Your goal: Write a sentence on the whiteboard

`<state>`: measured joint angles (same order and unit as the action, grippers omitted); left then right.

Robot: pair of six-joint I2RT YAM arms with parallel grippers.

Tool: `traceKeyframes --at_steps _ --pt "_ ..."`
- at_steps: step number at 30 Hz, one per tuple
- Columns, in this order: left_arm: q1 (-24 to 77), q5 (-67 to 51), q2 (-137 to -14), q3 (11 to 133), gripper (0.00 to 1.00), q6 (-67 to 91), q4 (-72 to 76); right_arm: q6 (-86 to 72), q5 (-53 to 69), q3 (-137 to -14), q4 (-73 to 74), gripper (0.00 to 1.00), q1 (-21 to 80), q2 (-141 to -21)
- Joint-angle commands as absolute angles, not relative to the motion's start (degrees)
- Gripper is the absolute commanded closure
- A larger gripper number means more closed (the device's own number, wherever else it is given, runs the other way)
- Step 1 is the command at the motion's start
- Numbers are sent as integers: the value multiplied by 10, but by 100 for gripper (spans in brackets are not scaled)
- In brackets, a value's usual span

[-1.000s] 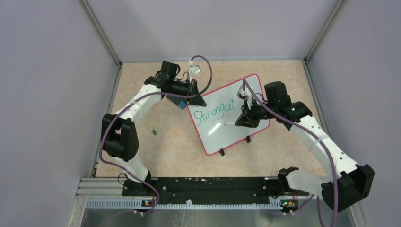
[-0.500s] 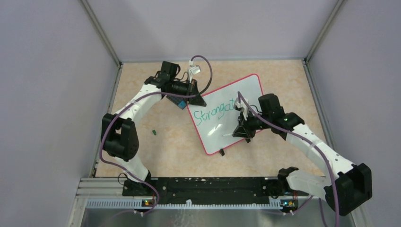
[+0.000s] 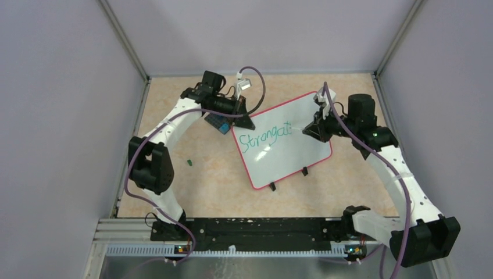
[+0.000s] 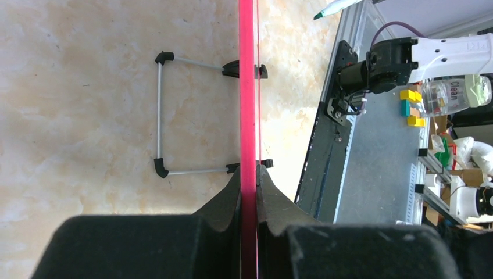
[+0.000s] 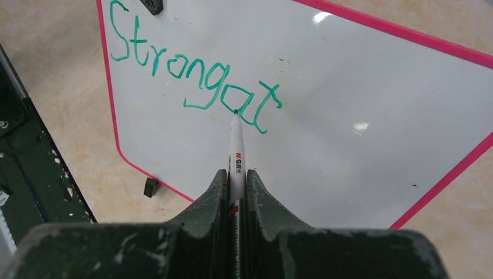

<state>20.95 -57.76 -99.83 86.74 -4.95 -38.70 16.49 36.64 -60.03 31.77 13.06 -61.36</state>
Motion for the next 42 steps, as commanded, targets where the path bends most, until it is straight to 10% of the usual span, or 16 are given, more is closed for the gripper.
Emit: traceKeyframes --at_steps 1,23,29,33,42 --pt "226 -503 -1042 933 100 -150 -495 174 398 -629 319 100 119 -616" --pt "217 -440 -1061 1035 100 -247 -673 208 430 -628 352 100 116 -627" --pt "214 -549 -1035 978 52 -171 -550 205 433 -635 352 100 117 -628" --pt "213 -582 -976 848 41 -38 -300 197 435 -636 347 100 116 -628" --pt "214 -619 -989 793 64 47 -189 196 430 -632 346 100 115 -624"
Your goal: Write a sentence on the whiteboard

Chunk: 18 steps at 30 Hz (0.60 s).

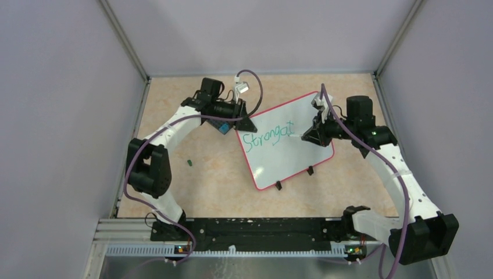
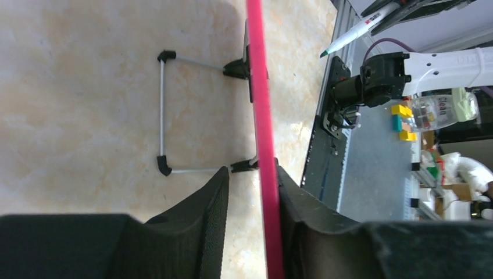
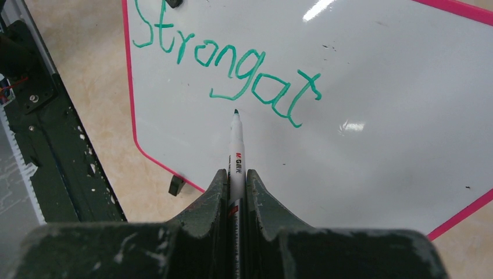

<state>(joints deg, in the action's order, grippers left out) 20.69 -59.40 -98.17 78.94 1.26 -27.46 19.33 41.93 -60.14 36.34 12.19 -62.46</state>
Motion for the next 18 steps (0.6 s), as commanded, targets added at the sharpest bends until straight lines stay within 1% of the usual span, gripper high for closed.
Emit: traceKeyframes --at_steps 1,3,5,6,11,15,18 --pt "214 -613 -990 795 71 43 -194 198 429 -631 348 100 114 -624" --pt "213 -607 -993 807 87 20 -222 202 427 -631 351 100 114 -623" --pt "211 -606 -999 832 98 -19 -274 204 426 -630 352 100 113 -624" --pt "212 -604 -1004 847 100 -40 -309 203 425 -629 351 100 113 -625" --pt "209 -586 -1025 919 100 -156 -479 202 431 -627 351 100 113 -624" --pt "206 -559 -1021 924 100 -198 -522 203 431 -624 354 100 113 -623" --pt "206 -560 -1018 913 100 -185 -514 200 434 -620 349 100 113 -623"
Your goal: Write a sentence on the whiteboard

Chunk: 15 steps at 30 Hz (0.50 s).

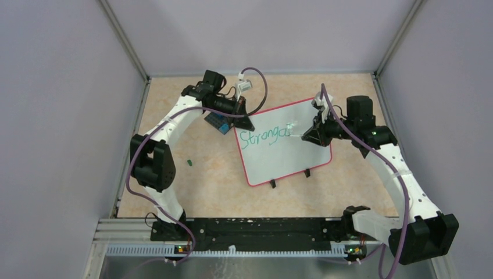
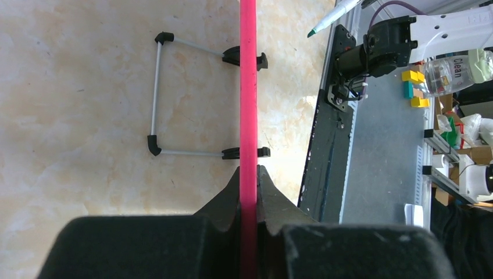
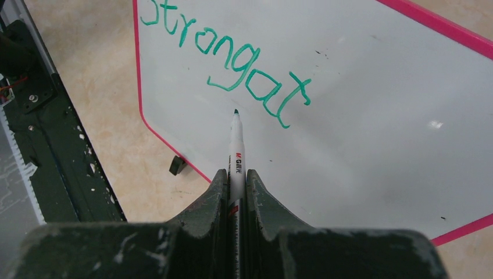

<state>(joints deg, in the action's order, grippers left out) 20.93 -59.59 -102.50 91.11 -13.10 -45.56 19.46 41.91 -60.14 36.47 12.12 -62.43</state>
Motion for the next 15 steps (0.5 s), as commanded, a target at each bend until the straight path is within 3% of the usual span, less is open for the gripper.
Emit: traceKeyframes --at_steps 1,9,15 --pt "206 -562 -1017 910 100 -175 -504 197 436 -620 347 100 113 -624" --pt "205 -582 -1010 893 85 -135 -449 182 431 -621 337 100 99 -627" --pt "203 -584 -1011 890 87 -137 -450 165 458 -629 330 100 72 -639"
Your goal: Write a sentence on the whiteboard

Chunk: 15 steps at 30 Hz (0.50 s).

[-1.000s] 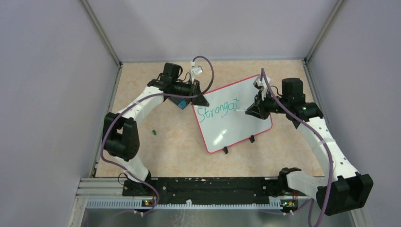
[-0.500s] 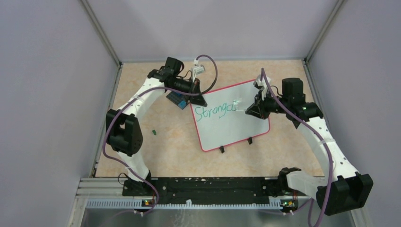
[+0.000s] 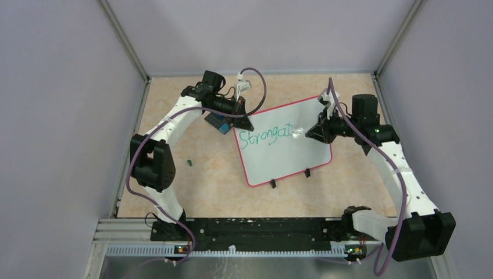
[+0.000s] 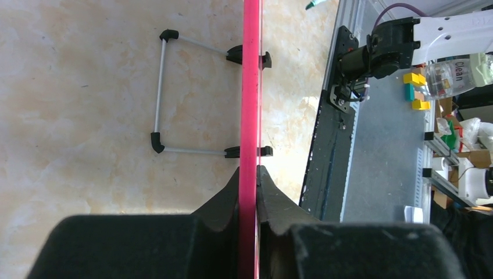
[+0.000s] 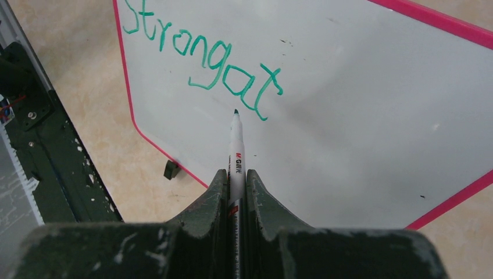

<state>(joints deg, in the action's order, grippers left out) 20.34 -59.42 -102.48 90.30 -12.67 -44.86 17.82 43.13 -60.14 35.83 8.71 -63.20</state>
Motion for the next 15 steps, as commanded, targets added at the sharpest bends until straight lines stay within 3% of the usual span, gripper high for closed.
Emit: traceKeyframes --at_steps 1,8,15 --pt "202 -583 -1010 888 88 -136 -447 163 459 -630 327 100 72 -639" --pt "202 -583 -1009 879 100 -131 -440 149 451 -605 288 100 72 -632" --pt "202 -583 -1008 878 100 -128 -439 157 424 -583 271 100 72 -622"
